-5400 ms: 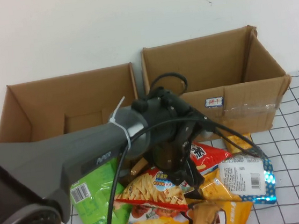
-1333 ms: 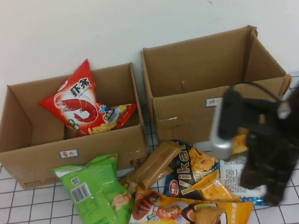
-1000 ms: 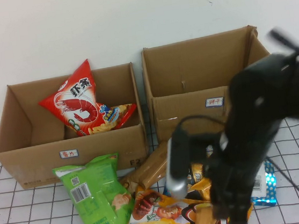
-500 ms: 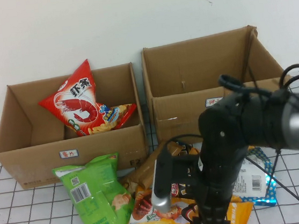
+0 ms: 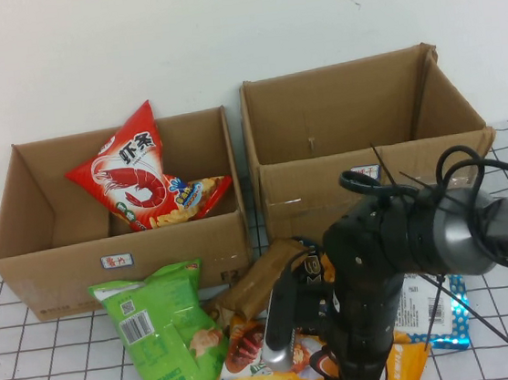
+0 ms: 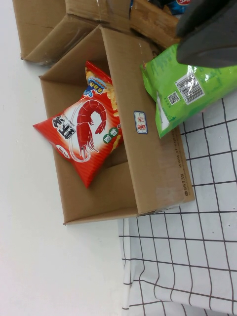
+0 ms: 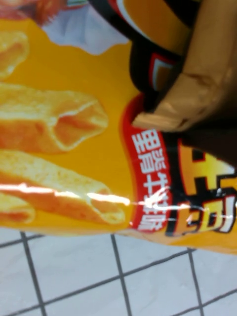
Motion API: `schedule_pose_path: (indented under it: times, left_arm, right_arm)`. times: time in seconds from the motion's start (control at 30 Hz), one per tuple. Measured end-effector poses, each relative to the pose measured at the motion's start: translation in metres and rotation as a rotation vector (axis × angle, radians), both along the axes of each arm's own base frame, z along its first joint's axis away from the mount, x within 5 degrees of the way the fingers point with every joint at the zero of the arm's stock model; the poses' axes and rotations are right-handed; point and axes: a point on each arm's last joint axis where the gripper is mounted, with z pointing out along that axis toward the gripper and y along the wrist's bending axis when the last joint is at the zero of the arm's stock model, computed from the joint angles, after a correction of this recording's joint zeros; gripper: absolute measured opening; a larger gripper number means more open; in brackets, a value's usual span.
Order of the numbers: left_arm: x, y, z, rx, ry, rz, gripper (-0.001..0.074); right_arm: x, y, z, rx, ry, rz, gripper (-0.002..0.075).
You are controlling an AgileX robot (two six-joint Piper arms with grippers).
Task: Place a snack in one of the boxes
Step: Pick up the biscuit, then place the biscuit in the biscuit box
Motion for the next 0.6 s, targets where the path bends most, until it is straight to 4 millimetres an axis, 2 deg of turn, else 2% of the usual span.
schedule_pose_path:
  times: [0.07,0.13,0.3,0.43,0.6]
  left_arm:
    - [0.0,0.0,0.0,0.0,0.0,0.0,-0.0001]
    - [0.0,0.0,0.0,0.0,0.0,0.0,-0.0001]
    - [0.0,0.0,0.0,0.0,0.0,0.0,-0.0001]
    - [0.0,0.0,0.0,0.001,0.0,0.0,-0.0001]
    - [0.0,0.0,0.0,0.001,0.0,0.0,-0.0001]
  right_arm:
    - [0.0,0.0,0.0,0.002,-0.001,-0.01,0.0625]
    - [0.0,0.0,0.0,0.001,-0.001,-0.014,0.0542]
    - [0.001,0.0,0.004,0.003,-0.004,-0.031,0.0252]
    - [0.004,0.002,0.026,0.02,-0.039,-0.051,0.0245]
    - [0.011,0.001,0.079,0.077,-0.17,-0.083,0.0245]
